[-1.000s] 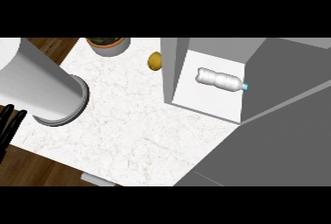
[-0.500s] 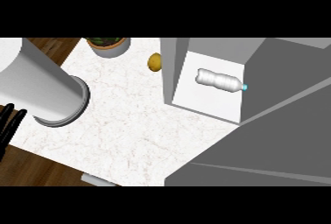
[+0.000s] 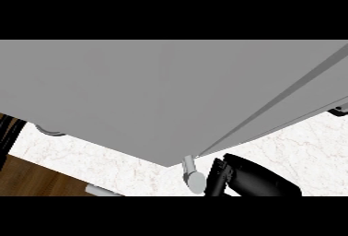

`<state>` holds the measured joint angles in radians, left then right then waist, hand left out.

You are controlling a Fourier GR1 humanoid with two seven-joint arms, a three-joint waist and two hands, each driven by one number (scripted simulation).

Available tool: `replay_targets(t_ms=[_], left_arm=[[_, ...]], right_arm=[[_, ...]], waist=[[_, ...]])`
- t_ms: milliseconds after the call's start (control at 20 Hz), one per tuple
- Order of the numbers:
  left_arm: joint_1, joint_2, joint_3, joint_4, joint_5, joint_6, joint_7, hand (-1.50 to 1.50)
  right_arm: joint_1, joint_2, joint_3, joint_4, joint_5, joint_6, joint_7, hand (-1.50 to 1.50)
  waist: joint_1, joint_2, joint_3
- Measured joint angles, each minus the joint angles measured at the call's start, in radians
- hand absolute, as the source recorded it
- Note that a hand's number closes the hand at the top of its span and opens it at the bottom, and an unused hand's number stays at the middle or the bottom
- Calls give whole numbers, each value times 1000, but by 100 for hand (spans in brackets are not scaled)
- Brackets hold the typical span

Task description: Pick up the bottled water, place it into the cabinet and close the cabinet

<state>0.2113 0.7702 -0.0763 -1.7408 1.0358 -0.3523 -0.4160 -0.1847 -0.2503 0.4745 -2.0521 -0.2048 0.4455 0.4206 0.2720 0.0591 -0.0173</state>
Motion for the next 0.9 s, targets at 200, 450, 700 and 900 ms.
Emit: replay_targets(t_ms=[200,450,700,900], left_arm=[[8,-4,4,13,5,-4,-3,-150],[15,-4,17,33,11,-11,-6,-150],[15,-8,27,47,16,-21,-12,-150],[29,-8,36,52,20,-31,-16,-150]], right_arm=[[-150,102,-51,146,34,-101,67,150],[-348,200,-139,335,103,-250,102,150],[-512,238,-198,511,115,-381,121,150],[-560,251,-196,586,87,-454,125,-150]], waist=[[-16,-9,3],[-37,-15,8],[-57,-19,13],[-71,-33,17]])
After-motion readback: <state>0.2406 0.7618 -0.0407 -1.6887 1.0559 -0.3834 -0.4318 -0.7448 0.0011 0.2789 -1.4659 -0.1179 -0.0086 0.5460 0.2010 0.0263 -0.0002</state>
